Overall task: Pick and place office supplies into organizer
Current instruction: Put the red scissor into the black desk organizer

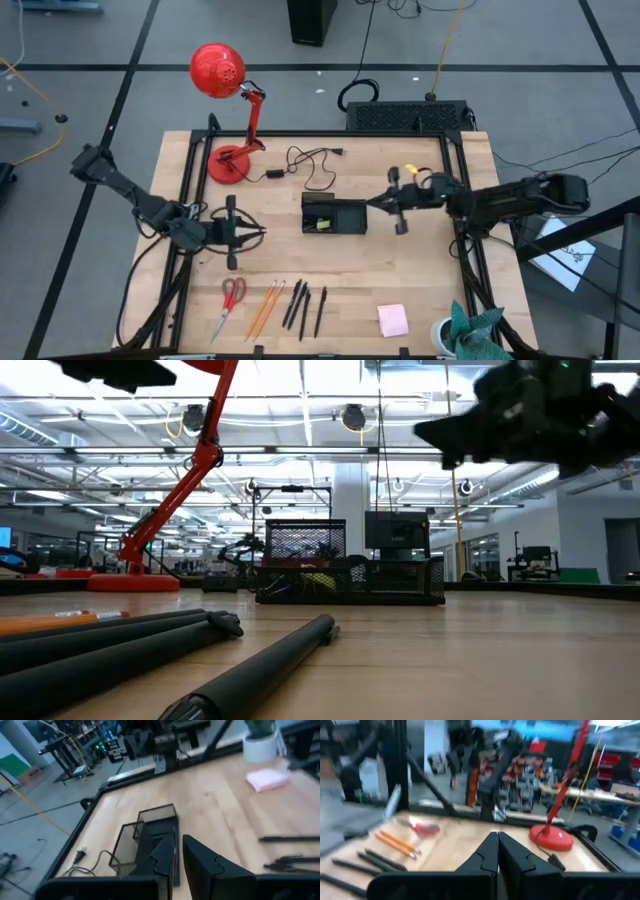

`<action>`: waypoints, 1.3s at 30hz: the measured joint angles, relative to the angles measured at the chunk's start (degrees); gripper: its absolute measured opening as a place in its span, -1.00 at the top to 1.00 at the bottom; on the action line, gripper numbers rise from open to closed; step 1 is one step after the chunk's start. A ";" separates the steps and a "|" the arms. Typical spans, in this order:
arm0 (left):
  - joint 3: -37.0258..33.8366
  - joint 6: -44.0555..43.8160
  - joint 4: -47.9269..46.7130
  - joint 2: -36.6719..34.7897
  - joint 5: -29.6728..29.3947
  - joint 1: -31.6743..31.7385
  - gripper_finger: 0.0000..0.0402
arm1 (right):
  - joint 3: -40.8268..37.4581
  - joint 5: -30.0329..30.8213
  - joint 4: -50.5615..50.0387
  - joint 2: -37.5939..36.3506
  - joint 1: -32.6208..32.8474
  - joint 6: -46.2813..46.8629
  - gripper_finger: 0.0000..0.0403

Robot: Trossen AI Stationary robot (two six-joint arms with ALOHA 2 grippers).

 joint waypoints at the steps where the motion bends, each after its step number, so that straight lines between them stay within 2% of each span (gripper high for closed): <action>1: 1.26 0.29 -2.56 0.94 0.42 0.79 0.77 | -1.38 -0.90 0.53 -0.74 -0.95 0.59 1.00; 5: 5.35 -1.75 -11.75 3.94 5.75 6.22 0.77 | -4.65 -0.99 0.19 -2.09 -4.22 2.89 1.00; 7: 6.13 -1.88 -13.41 5.09 12.95 9.31 0.77 | -5.65 -1.56 2.03 -2.32 -5.45 3.87 1.00; 10: 5.94 2.22 -13.97 6.18 21.99 11.99 0.77 | -6.90 -7.00 5.69 -2.28 -6.98 4.86 1.00; 14: 5.65 4.31 -11.52 6.12 18.49 12.78 0.77 | -9.21 -9.45 11.90 -2.54 -8.37 6.76 1.00; 19: 5.73 4.70 -11.28 1.98 13.08 10.99 0.77 | -12.46 -6.87 12.30 -6.44 -11.30 8.65 1.00; 24: 5.73 0.34 -16.47 -2.44 10.90 8.08 0.77 | -11.26 -6.82 2.48 -12.65 -11.63 8.04 1.00; 27: 5.73 -6.14 -21.97 -4.45 8.04 5.78 0.77 | -10.74 -6.80 -7.61 -17.08 -11.45 6.31 1.00; 29: 5.73 -10.78 -25.83 -5.23 6.77 4.13 0.77 | -10.69 -6.47 -10.58 -20.00 -10.90 5.00 1.00; 33: 4.65 -19.11 -30.83 -3.91 8.60 1.73 0.77 | -10.63 -6.53 -12.77 -25.17 -9.53 3.82 1.00; 39: 0.89 -31.59 -31.20 1.63 18.69 -2.82 0.77 | -10.59 -6.48 -16.68 -29.50 -8.54 3.83 1.00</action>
